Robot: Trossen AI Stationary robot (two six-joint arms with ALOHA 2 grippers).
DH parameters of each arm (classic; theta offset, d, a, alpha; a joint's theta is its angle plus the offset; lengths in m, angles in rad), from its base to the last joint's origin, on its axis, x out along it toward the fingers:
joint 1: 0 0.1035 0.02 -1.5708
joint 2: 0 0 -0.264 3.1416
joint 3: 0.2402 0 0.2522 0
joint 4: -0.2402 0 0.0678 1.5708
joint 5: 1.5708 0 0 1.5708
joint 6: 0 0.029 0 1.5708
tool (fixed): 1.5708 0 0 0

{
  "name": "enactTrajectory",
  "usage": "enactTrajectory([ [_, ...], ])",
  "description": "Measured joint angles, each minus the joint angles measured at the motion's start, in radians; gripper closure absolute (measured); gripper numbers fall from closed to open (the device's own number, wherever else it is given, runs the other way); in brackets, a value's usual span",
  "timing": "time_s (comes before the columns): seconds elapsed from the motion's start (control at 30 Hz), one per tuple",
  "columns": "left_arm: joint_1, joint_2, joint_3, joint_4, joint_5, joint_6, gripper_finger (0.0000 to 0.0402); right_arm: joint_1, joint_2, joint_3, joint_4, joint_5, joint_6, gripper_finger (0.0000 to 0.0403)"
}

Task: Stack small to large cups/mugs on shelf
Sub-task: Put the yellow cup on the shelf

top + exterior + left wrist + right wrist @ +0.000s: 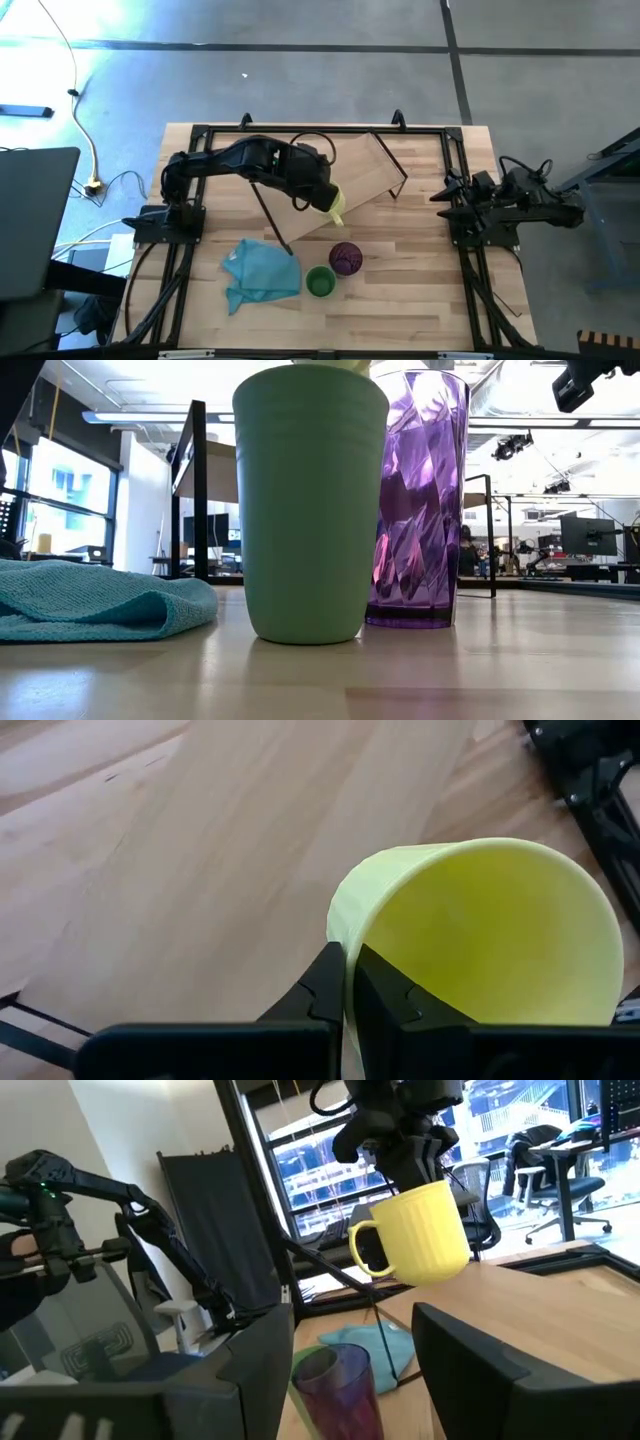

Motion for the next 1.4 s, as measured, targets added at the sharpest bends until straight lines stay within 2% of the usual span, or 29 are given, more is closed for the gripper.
enactTrajectory([
  [0.33,-0.067,-0.005,0.000,0.000,0.007,-0.038,0.0401,0.000,0.000,0.000,0.006,0.000,0.015,0.0206],
  [0.63,-0.262,-0.008,0.000,0.000,-0.136,-0.290,0.0401,0.000,0.000,0.000,0.007,0.008,-0.025,0.0206],
  [0.83,-0.343,-0.008,0.000,0.000,-0.227,-0.456,0.0401,0.000,0.000,0.000,0.008,0.009,-0.037,0.0206],
  [1.1,-0.368,0.014,-0.001,0.000,-0.215,-0.548,0.0401,0.000,0.000,0.000,0.008,0.008,-0.013,0.0206],
  [1.4,-0.403,0.039,-0.001,0.000,-0.113,-0.623,0.0401,0.000,0.000,0.000,0.004,0.005,-0.015,0.0206],
])
